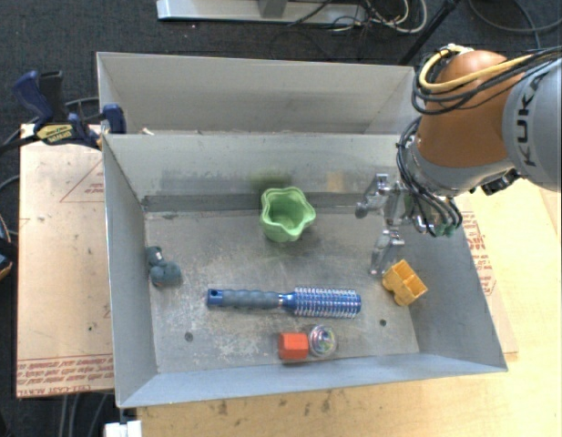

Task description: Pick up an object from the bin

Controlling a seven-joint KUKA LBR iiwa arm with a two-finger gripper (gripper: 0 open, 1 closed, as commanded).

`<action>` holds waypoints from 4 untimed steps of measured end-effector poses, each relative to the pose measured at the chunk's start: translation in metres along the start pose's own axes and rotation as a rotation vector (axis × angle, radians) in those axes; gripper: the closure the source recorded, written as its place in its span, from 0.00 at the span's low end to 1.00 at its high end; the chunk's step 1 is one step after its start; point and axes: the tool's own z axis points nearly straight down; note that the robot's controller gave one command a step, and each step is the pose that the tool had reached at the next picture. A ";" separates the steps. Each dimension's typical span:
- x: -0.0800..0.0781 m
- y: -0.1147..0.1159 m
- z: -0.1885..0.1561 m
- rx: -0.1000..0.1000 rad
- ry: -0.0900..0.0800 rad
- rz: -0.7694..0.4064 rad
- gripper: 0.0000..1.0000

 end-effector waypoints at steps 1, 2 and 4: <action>-0.022 0.056 0.108 0.004 -0.013 -0.189 0.00; 0.084 0.085 0.103 0.008 -0.055 -0.345 0.00; 0.112 0.196 -0.004 0.000 -0.017 -0.538 0.00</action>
Offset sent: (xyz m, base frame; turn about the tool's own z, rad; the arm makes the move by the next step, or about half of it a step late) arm 0.0182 0.0559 -0.1111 -0.1884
